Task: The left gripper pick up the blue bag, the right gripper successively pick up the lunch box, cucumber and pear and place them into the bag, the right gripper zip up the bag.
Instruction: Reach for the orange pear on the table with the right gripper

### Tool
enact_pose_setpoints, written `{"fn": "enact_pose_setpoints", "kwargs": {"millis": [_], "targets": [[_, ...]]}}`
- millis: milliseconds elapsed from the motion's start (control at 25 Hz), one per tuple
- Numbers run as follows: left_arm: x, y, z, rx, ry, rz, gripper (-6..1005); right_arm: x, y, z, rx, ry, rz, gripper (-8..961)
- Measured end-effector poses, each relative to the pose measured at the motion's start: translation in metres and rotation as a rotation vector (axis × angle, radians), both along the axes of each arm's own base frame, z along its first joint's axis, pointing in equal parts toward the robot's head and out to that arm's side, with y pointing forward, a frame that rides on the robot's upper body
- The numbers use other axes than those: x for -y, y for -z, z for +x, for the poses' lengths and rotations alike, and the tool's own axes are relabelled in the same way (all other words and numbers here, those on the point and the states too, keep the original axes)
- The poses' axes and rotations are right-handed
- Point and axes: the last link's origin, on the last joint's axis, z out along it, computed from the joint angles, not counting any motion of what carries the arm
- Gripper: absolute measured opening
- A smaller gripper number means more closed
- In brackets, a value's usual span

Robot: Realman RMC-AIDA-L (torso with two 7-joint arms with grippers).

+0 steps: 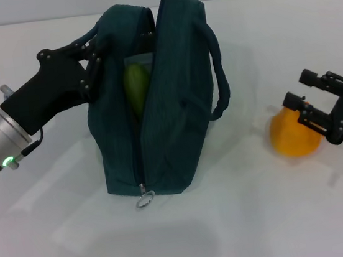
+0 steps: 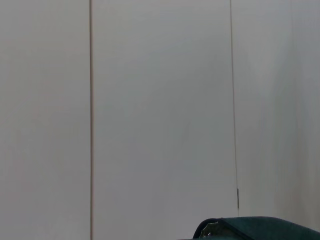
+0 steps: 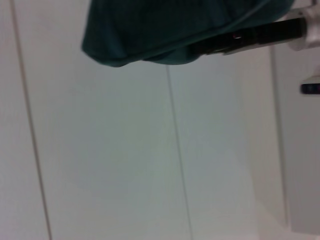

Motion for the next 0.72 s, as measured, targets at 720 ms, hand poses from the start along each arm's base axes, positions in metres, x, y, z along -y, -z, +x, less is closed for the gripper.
{"fn": "enact_pose_setpoints", "kwargs": {"millis": [720], "targets": [[-0.001, 0.000, 0.002, -0.006, 0.009, 0.007, 43, 0.003, 0.003, 0.018, 0.043, 0.091, 0.028, 486]]}}
